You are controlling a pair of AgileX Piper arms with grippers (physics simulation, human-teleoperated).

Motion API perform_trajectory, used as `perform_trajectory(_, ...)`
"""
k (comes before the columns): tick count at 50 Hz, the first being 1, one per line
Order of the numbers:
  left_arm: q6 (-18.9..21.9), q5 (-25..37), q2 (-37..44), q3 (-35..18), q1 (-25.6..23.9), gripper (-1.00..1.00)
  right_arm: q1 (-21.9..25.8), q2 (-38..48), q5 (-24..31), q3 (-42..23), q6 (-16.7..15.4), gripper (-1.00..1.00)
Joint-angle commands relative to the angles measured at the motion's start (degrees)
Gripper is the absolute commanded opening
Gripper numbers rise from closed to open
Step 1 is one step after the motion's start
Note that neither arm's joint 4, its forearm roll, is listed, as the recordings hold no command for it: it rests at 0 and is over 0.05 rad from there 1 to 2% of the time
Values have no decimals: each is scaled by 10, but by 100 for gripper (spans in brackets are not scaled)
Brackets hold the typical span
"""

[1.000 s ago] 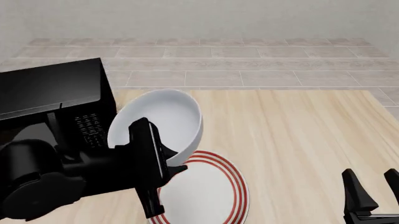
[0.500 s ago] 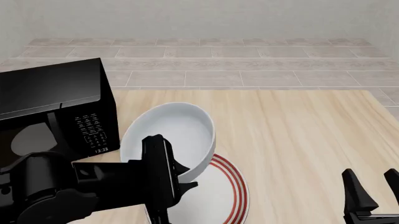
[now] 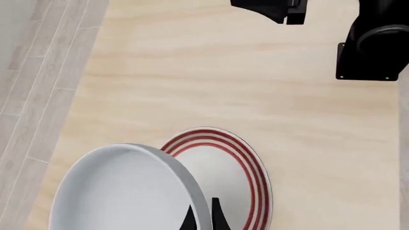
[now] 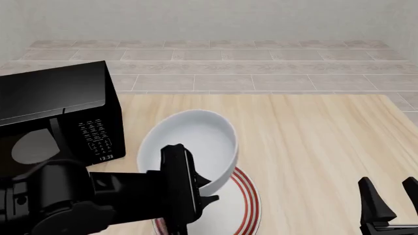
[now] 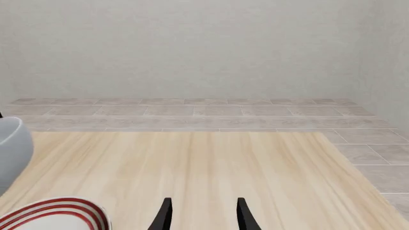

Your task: Pick up the white bowl and put it on the plate.

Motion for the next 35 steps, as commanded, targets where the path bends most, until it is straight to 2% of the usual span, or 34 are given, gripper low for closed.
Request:
perform_trajectory(1, -10, -15, 11, -8, -10, -100, 0, 0, 0, 0, 0, 100)
perform_trajectory(35, -61, -69, 45, 28, -22, -100, 0, 0, 0, 0, 0, 100)
